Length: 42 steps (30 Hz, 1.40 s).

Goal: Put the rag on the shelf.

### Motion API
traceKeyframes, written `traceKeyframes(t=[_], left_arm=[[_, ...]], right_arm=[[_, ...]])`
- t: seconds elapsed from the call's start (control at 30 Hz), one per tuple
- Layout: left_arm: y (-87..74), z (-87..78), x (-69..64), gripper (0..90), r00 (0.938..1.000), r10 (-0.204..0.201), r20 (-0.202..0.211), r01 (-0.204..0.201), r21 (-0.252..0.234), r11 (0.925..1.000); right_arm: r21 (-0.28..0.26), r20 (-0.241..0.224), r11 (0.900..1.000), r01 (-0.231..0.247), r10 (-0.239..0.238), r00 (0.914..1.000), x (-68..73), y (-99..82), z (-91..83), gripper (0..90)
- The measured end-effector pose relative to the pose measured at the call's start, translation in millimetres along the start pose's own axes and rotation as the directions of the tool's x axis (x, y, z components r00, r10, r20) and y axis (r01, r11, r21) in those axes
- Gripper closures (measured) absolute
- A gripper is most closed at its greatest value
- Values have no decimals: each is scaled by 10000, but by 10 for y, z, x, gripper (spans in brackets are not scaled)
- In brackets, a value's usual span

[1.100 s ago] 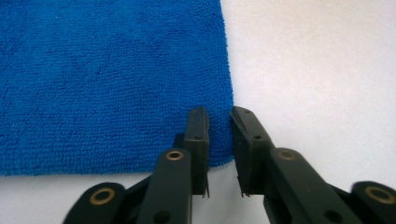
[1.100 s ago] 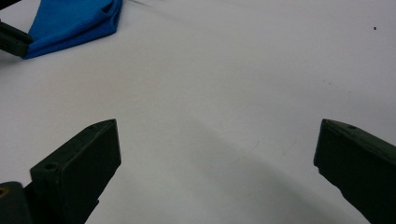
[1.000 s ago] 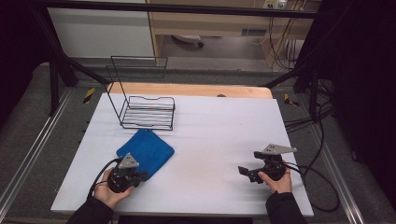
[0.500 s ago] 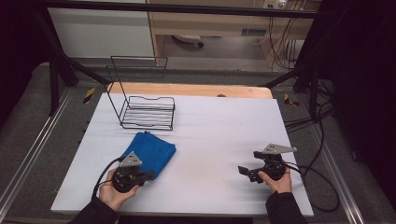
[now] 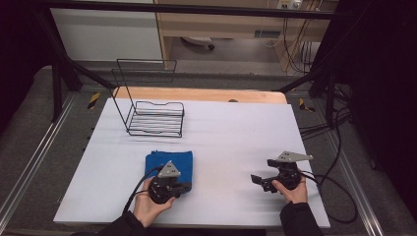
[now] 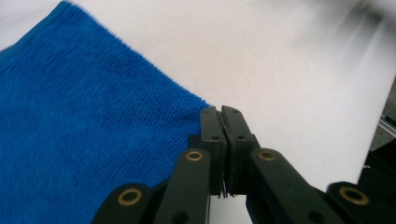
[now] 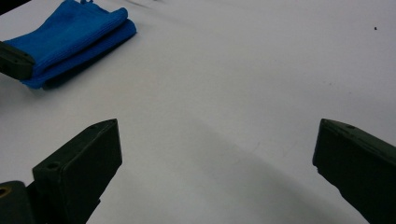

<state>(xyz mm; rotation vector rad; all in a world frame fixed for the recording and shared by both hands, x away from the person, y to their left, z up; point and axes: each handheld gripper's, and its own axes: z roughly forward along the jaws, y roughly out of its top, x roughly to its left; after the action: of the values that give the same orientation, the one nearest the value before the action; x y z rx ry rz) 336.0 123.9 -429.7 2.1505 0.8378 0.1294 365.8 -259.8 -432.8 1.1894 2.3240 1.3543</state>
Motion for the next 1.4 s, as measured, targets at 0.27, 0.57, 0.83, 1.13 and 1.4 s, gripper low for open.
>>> traceKeyframes(t=[0.27,0.57,0.83,1.13,1.4], left_arm=[[15,69,-1,782,9997,224,70,-224,-93,9997],[62,-335,209,413,9994,149,-318,-167,-558,9983],[-135,-672,601,183,9908,-332,-1314,241,-701,9972],[-411,-907,952,49,9735,-1159,-1972,981,-978,9904],[-477,-939,1061,42,9727,-1106,-2038,890,-1125,9897]], right_arm=[[-85,171,10000,19,-17,9999,27,22,-12,28],[-193,321,9998,-85,91,9994,183,99,71,32],[209,229,9996,182,-186,9996,530,226,349,31],[663,164,9971,366,-377,9992,1020,365,806,71],[994,-129,9930,632,-622,9980,1341,366,1099,255]])
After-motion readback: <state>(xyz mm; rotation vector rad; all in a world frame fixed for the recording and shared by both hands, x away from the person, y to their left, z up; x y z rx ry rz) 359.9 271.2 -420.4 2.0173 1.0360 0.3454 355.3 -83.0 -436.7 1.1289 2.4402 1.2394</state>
